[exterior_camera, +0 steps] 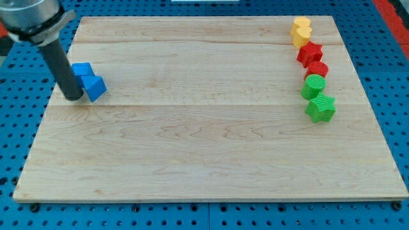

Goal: Push the yellow hexagon to the blue triangle

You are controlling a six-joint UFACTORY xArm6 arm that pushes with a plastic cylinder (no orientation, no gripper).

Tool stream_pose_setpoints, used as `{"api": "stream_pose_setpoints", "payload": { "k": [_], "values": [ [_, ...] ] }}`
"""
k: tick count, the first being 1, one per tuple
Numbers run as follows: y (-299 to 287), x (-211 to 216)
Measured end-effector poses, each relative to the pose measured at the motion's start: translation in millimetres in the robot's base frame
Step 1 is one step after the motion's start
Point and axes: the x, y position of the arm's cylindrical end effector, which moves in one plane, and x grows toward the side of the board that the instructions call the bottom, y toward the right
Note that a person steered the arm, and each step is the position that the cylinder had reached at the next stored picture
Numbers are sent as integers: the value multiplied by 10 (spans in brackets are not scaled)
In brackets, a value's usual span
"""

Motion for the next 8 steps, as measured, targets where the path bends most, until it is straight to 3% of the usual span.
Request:
{"api": "stream_pose_setpoints", "payload": {
  "k": [2,3,4,6,7,8],
  "values": [
    [614,1077],
    [1308,1623],
    [1677,1722],
    [4226,1625],
    [5333,1178],
    [5874,883]
  ]
}}
